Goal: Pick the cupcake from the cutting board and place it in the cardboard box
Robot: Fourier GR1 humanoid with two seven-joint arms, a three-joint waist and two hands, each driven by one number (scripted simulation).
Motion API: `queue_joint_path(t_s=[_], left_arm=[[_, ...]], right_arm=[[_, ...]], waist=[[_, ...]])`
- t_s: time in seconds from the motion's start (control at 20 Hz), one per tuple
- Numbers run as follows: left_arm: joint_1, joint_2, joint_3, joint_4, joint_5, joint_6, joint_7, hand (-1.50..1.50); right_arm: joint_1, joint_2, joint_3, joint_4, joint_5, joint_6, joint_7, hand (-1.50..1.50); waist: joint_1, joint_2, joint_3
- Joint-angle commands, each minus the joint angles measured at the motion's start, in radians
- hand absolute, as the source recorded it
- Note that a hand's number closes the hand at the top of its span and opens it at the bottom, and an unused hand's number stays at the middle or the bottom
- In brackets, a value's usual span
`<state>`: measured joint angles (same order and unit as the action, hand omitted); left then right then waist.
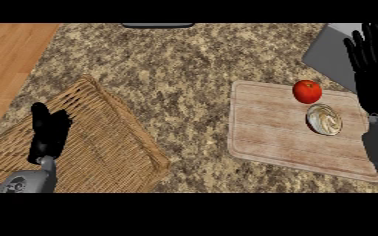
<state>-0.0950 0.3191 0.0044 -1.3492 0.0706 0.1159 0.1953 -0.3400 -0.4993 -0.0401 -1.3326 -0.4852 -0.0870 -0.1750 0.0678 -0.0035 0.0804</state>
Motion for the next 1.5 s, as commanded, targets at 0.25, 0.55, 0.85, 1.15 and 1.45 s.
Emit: queue_joint_path(t_s=[0.25, 0.55, 0.85, 1.15, 1.45], left_arm=[[-0.006, 0.123, -0.039, -0.120, -0.150, 0.162, -0.030, 0.00], [0.028, 0.133, -0.097, -0.151, -0.137, 0.236, -0.005, 0.00], [0.071, 0.134, -0.140, -0.157, -0.131, 0.293, -0.030, 0.00], [0.074, 0.159, -0.168, -0.182, -0.112, 0.343, -0.013, 0.00], [0.034, 0.214, -0.244, -0.173, -0.070, 0.366, -0.016, 0.00]], right_arm=[[-0.031, -0.055, 0.249, -0.025, -0.111, 0.607, 0.059, -1.50], [-0.020, -0.221, 0.322, -0.022, 0.168, 0.780, -0.285, -1.50], [-0.070, -0.252, 0.308, 0.044, 0.167, 0.943, -0.469, -1.50], [-0.193, -0.378, 0.325, -0.019, 0.373, 0.843, -0.519, -1.50], [-0.239, -0.448, 0.481, -0.065, 0.591, 0.781, -0.609, -1.50]], waist=[[0.022, 0.022, -0.066], [-0.012, 0.043, -0.064], [-0.018, 0.046, -0.066], [-0.014, 0.042, -0.068], [0.001, 0.047, -0.072]])
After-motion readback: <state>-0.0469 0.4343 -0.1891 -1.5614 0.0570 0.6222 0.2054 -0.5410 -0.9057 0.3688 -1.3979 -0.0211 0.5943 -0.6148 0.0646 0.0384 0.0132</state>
